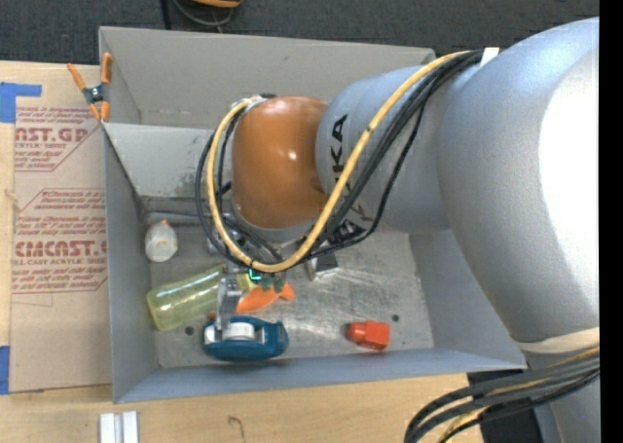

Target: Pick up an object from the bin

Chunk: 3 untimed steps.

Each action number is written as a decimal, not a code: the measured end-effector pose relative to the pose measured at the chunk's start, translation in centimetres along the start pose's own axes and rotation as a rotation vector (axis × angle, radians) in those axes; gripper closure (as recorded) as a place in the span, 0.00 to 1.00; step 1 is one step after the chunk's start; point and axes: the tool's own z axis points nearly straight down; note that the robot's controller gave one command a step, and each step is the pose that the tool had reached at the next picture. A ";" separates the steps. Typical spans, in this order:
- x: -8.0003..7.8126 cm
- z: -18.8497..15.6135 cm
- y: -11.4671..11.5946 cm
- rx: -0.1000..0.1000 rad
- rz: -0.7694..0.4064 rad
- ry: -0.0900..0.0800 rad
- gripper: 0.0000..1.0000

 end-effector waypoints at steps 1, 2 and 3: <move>-0.2 -0.4 -0.1 -0.001 0.001 -0.007 0.00; -1.7 4.9 4.0 -0.028 -0.342 -0.038 1.00; -1.8 4.9 4.0 -0.028 -0.342 -0.038 1.00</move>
Offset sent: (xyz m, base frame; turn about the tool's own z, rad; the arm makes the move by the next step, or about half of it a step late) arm 0.0115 0.0224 -0.0654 -0.3336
